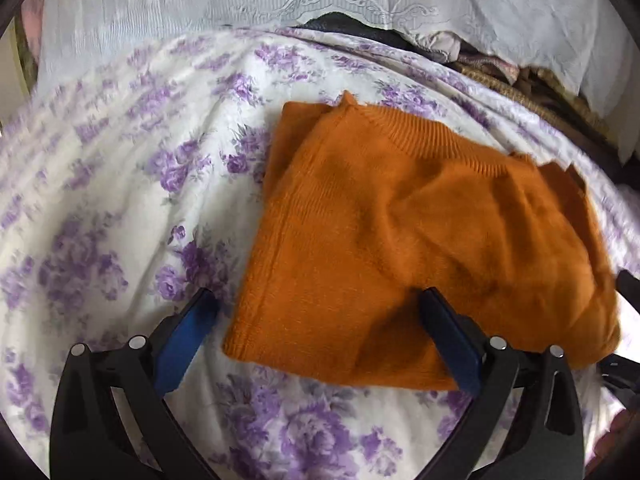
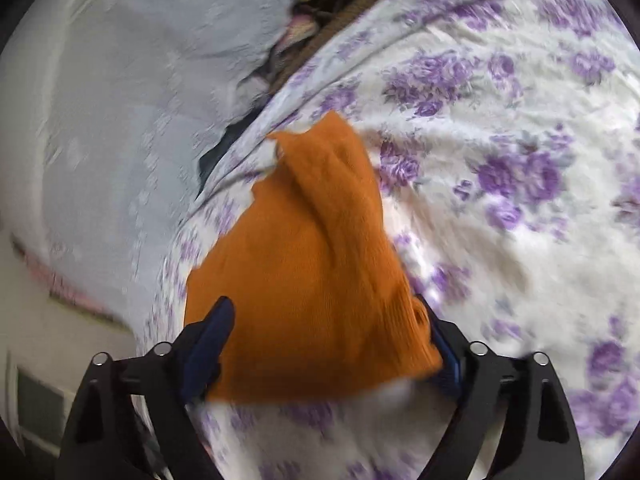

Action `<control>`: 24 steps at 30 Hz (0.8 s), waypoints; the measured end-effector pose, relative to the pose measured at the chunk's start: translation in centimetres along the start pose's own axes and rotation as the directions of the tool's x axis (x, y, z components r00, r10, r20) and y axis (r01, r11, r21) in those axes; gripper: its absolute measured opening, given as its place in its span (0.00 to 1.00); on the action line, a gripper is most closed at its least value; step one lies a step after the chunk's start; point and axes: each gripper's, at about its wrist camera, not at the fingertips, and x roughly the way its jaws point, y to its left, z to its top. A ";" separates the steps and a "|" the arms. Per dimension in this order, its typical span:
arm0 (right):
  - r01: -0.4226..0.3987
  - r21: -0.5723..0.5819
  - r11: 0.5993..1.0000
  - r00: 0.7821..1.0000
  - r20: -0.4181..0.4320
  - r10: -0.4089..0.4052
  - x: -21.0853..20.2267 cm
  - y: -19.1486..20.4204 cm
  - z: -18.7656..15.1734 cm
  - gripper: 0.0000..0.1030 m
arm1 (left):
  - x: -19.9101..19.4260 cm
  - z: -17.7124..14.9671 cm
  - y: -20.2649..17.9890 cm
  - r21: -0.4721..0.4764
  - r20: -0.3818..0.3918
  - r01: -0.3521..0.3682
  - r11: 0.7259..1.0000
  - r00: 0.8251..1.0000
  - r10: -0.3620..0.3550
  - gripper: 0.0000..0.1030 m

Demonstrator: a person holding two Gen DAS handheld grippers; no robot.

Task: Fold small clothes
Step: 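Grasp the edge of the folded cardigan with the right tool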

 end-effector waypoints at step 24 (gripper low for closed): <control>0.028 -0.097 0.995 0.985 0.172 -0.011 0.9 1.0 -0.6 0.35 | 0.5 0.9 -1.9 0.077 0.034 -0.008 0.997 0.999 0.006 0.96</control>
